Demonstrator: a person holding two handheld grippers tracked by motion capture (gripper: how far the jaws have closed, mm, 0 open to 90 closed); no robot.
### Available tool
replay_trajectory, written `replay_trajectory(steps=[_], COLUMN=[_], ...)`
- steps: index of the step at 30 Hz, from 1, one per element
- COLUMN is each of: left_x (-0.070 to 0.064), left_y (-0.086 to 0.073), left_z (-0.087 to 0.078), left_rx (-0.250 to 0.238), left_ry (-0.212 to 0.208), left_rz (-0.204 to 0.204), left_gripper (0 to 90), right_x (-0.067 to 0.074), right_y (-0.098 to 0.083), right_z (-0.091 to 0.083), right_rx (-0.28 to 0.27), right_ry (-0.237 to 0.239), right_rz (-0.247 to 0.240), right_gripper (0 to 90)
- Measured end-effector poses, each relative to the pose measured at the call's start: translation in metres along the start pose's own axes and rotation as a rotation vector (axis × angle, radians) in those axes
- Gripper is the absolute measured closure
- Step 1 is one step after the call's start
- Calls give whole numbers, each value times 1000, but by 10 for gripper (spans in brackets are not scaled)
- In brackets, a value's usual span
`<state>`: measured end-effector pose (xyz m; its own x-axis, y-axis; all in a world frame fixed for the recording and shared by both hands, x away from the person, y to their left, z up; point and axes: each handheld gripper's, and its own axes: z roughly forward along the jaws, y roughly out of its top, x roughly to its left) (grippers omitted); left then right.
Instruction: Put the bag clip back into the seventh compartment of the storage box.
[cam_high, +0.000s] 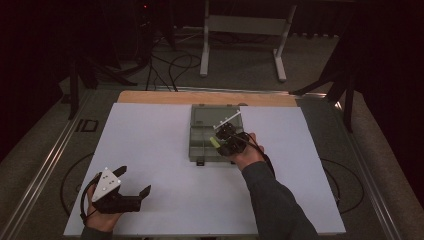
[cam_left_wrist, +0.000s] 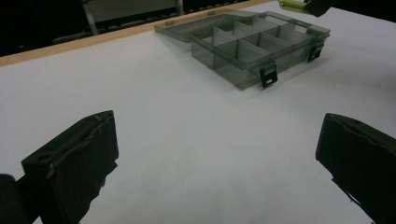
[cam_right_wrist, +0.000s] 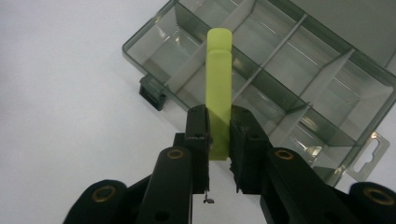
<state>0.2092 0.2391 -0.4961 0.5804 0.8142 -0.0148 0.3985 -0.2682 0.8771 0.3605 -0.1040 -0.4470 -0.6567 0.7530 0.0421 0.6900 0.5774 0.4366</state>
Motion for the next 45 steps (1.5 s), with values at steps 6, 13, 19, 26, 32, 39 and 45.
replay_trajectory(steps=[6,13,19,26,32,39,45], left_x=[0,0,0,0,-1,0,0], left_y=[0,0,0,0,0,0,-1], left_z=[0,0,0,0,0,0,1], left_rx=[0,1,0,-2,-4,-1,2], left_ry=[2,2,1,0,0,-1,-2], left_rz=[-1,0,0,-1,-2,-2,-1], left_gripper=[0,0,0,0,0,0,0], right_x=[-7,-13,-18,-21,-22,-24,-25], right_y=[-1,-2,-3,-3,-2,-2,-3], right_z=[0,1,3,5,8,12,14], right_rx=[-7,-4,9,16,21,32,41], right_ry=[-9,-20,-30,-32,-32,-32,-32], right_rz=[24,47,60,75,83,85,89], right_gripper=[778,779,778,778,778,778,778])
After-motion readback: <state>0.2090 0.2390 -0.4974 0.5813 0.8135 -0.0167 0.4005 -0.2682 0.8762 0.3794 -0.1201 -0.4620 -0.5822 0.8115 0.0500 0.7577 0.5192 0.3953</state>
